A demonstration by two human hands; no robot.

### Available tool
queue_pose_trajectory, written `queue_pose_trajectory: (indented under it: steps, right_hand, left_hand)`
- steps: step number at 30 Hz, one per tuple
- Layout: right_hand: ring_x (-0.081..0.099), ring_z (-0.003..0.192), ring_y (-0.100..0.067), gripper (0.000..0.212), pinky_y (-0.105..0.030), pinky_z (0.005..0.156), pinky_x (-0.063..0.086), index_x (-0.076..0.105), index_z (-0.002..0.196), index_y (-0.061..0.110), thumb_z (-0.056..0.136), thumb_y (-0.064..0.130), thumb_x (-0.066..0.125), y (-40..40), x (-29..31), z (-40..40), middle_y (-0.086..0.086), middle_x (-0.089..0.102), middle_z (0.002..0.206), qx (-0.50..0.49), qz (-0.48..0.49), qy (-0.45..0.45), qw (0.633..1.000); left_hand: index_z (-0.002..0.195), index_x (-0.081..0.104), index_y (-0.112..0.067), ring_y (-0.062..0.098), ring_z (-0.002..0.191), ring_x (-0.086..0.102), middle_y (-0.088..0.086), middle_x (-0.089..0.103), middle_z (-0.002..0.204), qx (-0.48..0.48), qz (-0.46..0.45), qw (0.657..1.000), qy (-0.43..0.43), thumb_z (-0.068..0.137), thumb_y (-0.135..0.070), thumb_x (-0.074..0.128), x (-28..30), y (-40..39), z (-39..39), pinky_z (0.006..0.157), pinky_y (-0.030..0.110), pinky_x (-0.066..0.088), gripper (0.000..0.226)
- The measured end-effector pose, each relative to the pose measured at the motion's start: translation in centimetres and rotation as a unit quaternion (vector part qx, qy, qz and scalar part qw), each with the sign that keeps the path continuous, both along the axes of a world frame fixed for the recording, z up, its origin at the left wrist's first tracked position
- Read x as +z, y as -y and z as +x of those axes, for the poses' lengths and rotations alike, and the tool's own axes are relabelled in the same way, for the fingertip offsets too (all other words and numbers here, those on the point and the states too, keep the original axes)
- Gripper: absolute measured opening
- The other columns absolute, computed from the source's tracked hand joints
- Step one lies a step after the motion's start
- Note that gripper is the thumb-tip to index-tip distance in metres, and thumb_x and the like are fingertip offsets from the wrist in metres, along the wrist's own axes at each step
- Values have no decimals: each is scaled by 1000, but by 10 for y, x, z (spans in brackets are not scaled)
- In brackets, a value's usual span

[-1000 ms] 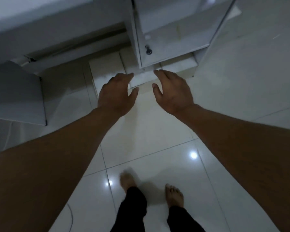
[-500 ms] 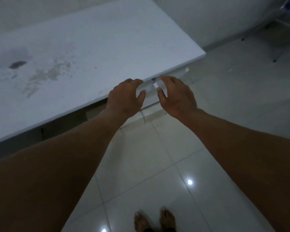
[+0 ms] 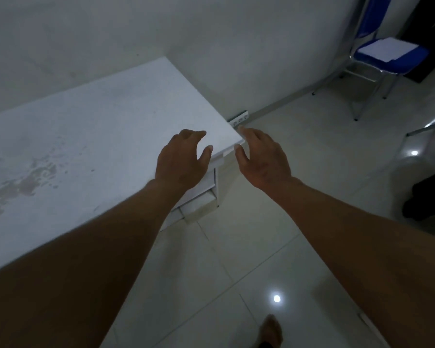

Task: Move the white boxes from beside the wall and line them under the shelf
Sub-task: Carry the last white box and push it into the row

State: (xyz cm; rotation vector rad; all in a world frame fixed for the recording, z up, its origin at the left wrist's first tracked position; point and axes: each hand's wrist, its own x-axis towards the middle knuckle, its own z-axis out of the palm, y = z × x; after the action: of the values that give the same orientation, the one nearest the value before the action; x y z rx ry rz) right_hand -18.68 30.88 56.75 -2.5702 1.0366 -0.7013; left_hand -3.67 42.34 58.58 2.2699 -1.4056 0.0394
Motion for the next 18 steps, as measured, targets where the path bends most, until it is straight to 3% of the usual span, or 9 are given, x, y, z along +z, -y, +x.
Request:
queue_pose_trajectory:
  steps: [10, 18]
  right_hand:
    - [54, 115, -29, 43, -43, 92, 44, 50, 137, 13, 96, 28, 49, 152, 0, -20, -8, 58, 130, 24, 14, -24, 999]
    - [55, 118, -30, 44, -44, 94, 46, 52, 136, 9, 97, 29, 48, 253, -24, 15, -12, 58, 132, 38, 37, -16, 998]
  left_hand:
    - [135, 55, -17, 23, 123, 52, 4, 55, 136, 25, 12, 1000, -5, 96, -40, 52, 12, 135, -14, 96, 37, 42, 45]
    - [134, 55, -14, 26, 122, 52, 7, 56, 135, 43, 31, 998, -41, 96, -38, 55, -20, 234, 17, 97, 38, 44, 46]
